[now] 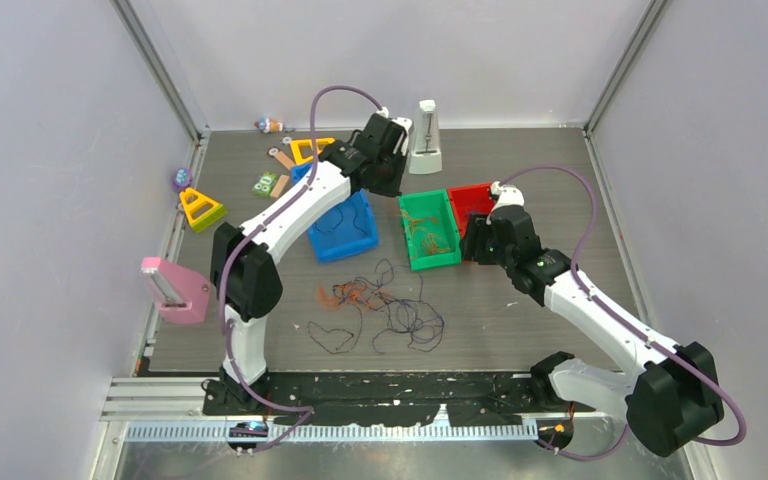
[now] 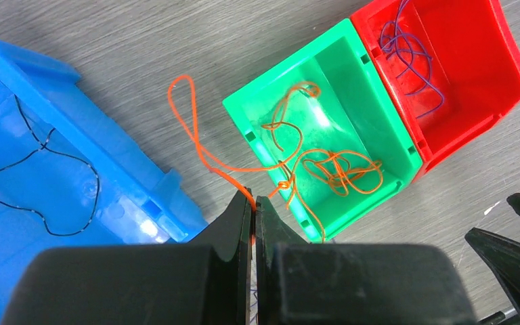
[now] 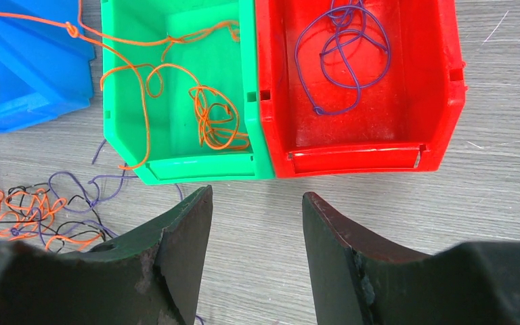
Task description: Untangle the cables
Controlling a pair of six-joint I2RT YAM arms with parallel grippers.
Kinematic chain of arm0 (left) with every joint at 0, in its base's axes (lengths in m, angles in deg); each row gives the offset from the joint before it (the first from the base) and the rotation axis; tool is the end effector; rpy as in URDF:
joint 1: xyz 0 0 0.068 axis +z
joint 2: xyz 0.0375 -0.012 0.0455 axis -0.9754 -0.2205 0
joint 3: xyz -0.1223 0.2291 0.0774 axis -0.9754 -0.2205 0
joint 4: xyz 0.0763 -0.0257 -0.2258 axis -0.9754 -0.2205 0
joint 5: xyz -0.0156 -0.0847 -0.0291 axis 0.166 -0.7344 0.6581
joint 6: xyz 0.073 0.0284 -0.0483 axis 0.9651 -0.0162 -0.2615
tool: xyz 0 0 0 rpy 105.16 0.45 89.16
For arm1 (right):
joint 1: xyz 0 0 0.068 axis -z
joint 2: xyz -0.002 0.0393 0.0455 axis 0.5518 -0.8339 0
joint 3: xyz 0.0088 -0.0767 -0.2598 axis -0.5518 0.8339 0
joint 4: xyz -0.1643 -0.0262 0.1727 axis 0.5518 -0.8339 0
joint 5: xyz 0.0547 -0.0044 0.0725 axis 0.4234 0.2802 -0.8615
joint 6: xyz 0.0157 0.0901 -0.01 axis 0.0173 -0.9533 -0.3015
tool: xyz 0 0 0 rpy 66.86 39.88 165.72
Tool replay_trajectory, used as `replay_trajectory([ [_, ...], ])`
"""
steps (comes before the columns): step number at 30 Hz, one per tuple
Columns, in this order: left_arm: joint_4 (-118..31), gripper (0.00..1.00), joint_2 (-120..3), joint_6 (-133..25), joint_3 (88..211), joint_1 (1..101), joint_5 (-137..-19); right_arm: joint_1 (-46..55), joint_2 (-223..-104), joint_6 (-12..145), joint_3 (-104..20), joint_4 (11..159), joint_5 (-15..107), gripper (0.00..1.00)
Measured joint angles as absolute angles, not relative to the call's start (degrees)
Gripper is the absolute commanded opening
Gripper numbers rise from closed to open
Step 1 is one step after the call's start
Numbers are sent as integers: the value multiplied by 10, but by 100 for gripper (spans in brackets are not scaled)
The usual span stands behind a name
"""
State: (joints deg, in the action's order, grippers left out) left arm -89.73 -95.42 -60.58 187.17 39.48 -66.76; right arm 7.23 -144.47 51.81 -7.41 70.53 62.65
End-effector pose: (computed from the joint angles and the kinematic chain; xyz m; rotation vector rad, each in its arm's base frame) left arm 0.3599 -0.2737 0.2901 0.3911 2.3924 -0.3946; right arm 0.2317 0.0998 0.2305 -0.0064 2.2056 0.2926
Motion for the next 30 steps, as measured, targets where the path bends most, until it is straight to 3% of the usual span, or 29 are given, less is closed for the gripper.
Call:
replay_trajectory([
  [24, -892, 0, -945, -588, 1947, 305, -663, 81, -1430, 518, -46, 724, 597, 54],
  [30, -867, 0, -955, -616, 1914, 312, -700, 89, -1429, 515, -45, 736, 594, 53],
])
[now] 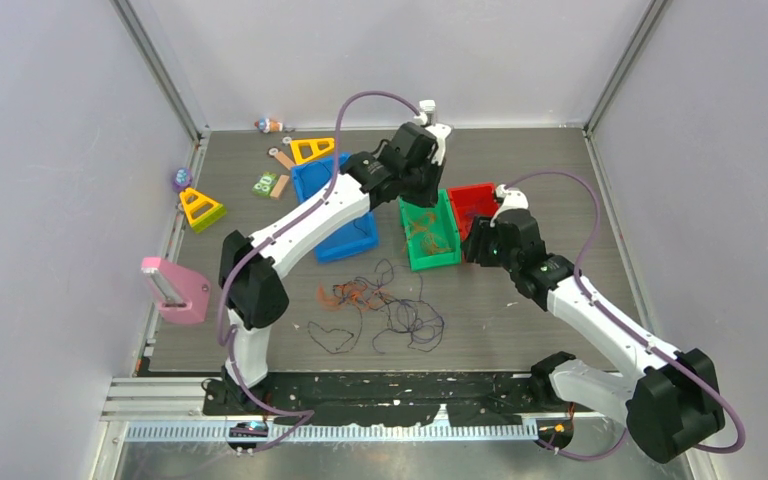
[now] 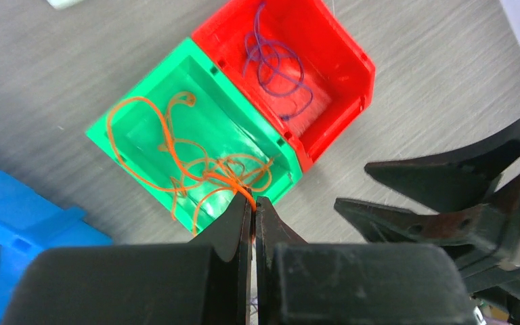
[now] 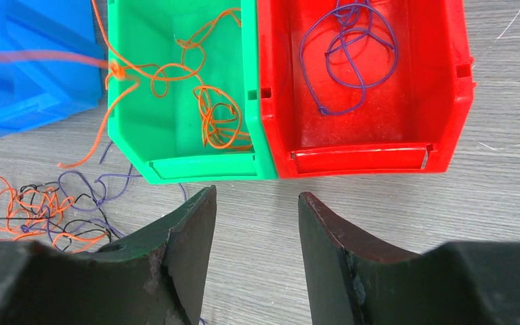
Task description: Untangle the cables
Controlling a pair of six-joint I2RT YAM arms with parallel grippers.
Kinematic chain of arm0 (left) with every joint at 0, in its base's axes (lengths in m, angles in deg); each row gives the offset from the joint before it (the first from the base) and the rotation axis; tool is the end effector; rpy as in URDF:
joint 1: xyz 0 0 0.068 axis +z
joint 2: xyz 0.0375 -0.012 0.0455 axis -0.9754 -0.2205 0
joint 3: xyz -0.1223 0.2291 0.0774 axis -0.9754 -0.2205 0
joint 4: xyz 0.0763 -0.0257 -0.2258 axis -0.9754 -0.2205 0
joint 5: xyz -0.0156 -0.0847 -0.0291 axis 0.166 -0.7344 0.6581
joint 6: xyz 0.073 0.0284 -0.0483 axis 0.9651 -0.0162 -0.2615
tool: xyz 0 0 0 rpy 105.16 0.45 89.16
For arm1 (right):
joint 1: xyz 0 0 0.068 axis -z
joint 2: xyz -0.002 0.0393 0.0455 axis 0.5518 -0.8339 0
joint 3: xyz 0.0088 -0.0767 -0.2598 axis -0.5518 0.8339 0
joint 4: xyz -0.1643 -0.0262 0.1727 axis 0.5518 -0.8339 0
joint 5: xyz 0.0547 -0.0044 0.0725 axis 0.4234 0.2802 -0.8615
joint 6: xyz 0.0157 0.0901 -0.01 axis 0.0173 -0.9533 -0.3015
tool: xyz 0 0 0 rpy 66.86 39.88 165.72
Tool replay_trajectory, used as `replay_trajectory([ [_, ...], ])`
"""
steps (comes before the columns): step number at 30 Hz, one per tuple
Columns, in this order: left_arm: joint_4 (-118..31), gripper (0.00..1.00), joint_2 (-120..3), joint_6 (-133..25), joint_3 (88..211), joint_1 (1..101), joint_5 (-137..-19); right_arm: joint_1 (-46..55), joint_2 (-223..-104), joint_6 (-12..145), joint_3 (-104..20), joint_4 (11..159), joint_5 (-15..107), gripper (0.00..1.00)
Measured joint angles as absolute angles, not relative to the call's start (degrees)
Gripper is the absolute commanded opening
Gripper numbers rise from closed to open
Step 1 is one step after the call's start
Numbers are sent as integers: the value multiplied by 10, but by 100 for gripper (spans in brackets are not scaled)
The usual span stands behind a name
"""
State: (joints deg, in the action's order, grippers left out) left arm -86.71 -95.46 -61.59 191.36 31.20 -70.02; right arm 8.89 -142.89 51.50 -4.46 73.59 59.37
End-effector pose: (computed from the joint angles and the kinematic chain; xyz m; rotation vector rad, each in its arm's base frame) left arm 0.3200 -0.3328 0.3203 0.5485 2.2711 -0.5970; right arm 0.2290 0.0957 0.2250 0.0013 2.1879 0.3514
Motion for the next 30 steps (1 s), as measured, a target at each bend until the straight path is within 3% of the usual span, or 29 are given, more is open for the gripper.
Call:
replay_trajectory([
  [14, -833, 0, -959, -676, 1760, 299, -786, 110, -1418, 514, -41, 741, 585, 52],
  [24, -878, 0, -1147, -676, 1995, 323, -836, 118, -1417, 511, -41, 739, 580, 52],
  [30, -922, 0, -1211, -674, 2002, 346, -813, 122, -1403, 511, -41, 738, 580, 52],
])
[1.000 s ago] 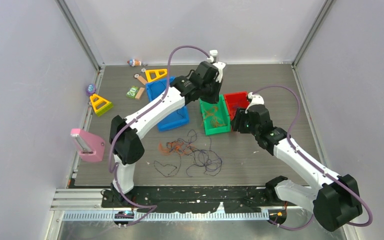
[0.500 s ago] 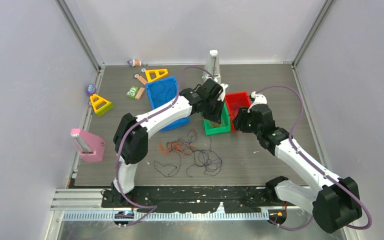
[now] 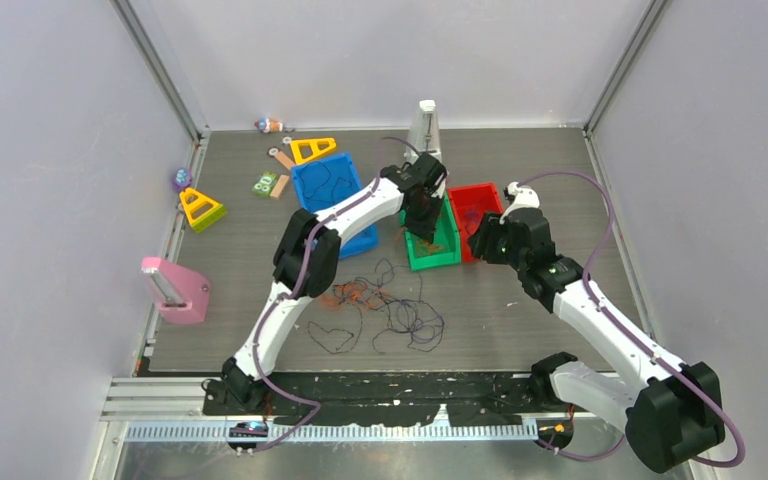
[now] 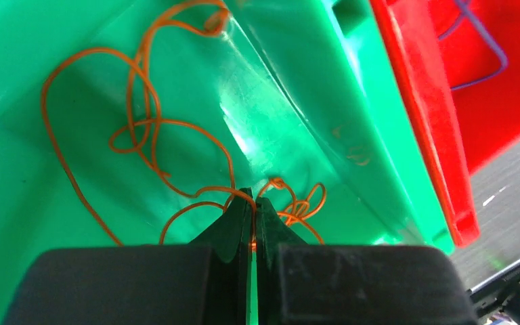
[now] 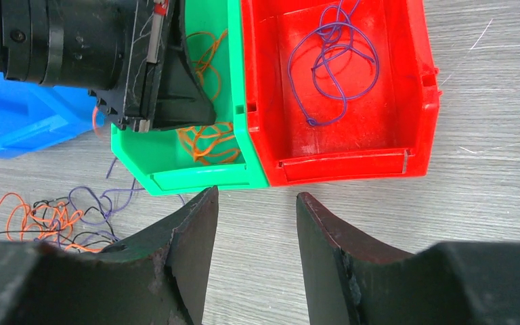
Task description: Untangle the cables
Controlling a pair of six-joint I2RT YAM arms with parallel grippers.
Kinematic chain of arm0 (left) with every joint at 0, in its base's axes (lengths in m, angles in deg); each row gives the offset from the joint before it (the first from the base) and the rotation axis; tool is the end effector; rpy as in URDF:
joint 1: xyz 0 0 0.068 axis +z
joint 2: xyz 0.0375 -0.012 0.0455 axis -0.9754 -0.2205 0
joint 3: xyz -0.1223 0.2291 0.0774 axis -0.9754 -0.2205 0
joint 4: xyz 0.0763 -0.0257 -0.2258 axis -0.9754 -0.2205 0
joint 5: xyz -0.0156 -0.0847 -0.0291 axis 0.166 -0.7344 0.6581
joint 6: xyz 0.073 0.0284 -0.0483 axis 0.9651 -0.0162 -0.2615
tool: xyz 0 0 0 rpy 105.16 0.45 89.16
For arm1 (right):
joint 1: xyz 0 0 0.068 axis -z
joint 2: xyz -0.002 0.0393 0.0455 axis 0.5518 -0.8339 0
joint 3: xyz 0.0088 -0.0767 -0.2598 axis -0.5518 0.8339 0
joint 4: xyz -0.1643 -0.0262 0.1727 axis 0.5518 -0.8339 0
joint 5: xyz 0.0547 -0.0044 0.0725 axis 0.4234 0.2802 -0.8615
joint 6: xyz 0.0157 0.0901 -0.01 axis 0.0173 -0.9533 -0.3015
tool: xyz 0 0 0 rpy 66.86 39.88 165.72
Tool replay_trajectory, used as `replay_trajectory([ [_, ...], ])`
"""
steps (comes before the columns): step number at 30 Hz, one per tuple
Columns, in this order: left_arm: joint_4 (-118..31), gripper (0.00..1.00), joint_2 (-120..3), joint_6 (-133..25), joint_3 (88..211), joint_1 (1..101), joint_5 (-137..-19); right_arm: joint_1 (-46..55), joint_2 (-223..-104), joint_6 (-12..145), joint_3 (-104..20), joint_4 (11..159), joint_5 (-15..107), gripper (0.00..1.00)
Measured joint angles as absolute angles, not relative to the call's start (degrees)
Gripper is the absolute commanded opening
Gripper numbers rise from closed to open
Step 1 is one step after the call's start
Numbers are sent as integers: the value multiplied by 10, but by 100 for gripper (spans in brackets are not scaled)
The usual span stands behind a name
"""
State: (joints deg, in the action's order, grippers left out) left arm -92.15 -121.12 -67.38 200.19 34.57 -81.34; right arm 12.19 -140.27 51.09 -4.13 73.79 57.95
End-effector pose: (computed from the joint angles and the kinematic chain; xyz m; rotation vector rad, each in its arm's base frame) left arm 0.3695 -0.3636 0.1495 0.5009 2.7347 -0.6223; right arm 0.2283 0.0823 0.2336 0.0591 2.1457 0.3644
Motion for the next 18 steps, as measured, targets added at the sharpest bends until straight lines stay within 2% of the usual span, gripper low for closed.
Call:
replay_trajectory([
  [1, -929, 0, -1211, -674, 1995, 348, -807, 123, -1402, 511, -41, 738, 580, 52],
  [2, -934, 9, -1211, -673, 1993, 349, -803, 123, -1401, 510, -41, 738, 580, 53],
  [3, -935, 23, -1211, -671, 1993, 349, -796, 123, -1401, 509, -41, 738, 580, 55],
  [5, -937, 40, -1210, -663, 1993, 348, -786, 123, -1401, 507, -41, 737, 579, 62],
  [7, -941, 50, -1204, -653, 1993, 344, -771, 123, -1401, 506, -41, 736, 579, 66],
  [12, -944, 60, -1142, -635, 1965, 335, -750, 123, -1401, 506, -39, 736, 575, 66],
  [18, -931, 64, -1015, -619, 1936, 330, -748, 123, -1401, 510, -35, 735, 568, 66],
])
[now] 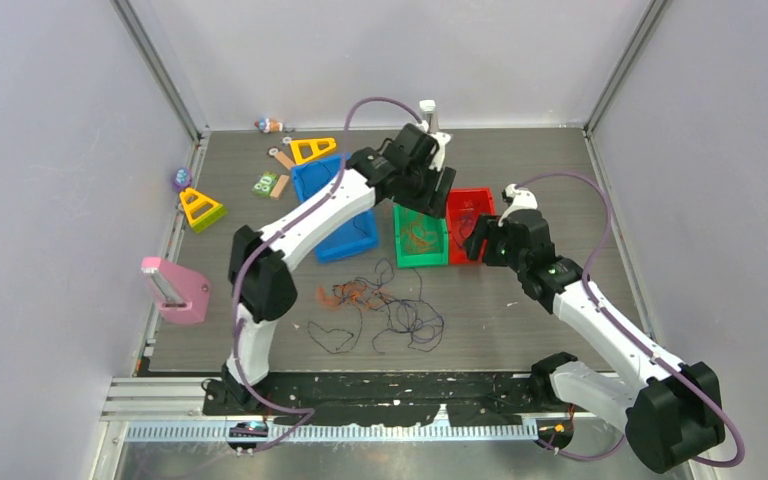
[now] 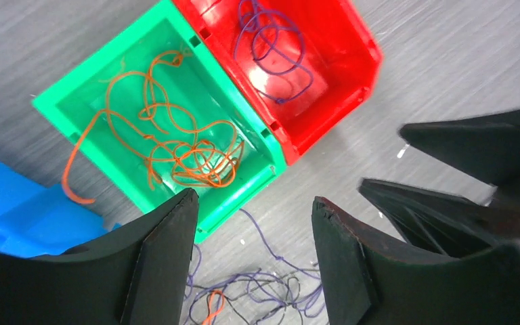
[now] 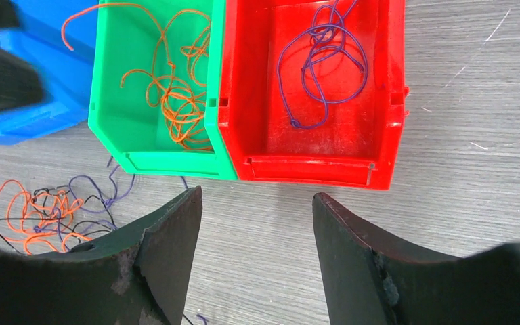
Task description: Untangle the cables
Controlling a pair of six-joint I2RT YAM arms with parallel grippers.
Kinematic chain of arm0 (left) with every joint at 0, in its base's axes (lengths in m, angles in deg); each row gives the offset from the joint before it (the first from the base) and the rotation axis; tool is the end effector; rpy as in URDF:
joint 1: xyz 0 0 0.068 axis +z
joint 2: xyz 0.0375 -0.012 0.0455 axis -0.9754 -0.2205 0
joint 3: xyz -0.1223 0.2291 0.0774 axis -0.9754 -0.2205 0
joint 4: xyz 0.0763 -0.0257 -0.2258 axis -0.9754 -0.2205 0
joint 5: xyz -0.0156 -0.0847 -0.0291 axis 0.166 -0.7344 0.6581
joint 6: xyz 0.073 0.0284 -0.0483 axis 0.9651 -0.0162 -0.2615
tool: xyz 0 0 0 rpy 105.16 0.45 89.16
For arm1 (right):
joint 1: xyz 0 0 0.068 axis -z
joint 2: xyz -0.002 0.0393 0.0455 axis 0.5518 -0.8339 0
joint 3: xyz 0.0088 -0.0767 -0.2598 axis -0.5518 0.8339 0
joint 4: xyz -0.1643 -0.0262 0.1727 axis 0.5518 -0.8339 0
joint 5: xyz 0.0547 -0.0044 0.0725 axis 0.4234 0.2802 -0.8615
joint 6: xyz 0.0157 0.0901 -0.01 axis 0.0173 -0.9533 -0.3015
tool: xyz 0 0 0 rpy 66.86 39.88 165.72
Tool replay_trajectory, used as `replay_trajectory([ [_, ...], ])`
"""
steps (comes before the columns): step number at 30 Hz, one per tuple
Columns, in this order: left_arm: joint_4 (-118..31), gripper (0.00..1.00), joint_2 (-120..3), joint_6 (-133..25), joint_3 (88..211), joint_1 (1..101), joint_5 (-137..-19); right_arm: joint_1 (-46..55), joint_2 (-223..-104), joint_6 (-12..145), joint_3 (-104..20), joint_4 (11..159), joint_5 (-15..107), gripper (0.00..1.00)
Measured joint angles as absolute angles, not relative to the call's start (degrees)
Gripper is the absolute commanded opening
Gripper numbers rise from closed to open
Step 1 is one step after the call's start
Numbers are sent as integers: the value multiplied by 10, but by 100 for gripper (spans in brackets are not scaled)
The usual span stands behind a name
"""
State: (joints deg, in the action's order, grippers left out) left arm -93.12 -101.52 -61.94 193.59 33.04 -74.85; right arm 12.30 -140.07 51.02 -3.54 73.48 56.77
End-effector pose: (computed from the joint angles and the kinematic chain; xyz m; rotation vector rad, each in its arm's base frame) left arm 0.3321 -0.3336 0.2739 0.5842 2.4626 -0.5842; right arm 0.2262 0.0828 0.2299 0.0500 2.1615 0.3810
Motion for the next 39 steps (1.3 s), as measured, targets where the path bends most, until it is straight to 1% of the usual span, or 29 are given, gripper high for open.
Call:
replay_trajectory([
  [2, -921, 65, -979, -615, 1924, 330, -748, 121, -1402, 518, -36, 735, 562, 66],
  [5, -899, 68, -917, -613, 1872, 336, -750, 109, -1422, 533, -46, 732, 557, 66],
  [8, -863, 70, -835, -616, 1760, 355, -751, 71, -1475, 550, -95, 722, 560, 65],
  [15, -760, 71, -625, -641, 1457, 438, -736, -21, -1602, 553, -242, 718, 609, 65],
  [20, -720, 71, -520, -657, 1326, 466, -721, -52, -1725, 553, -372, 701, 660, 62],
  [28, -693, 71, -407, -666, 1241, 468, -695, -64, -1850, 559, -505, 652, 724, 58],
  [39, -687, 72, -394, -666, 1217, 471, -677, -75, -1940, 567, -593, 617, 748, 57],
])
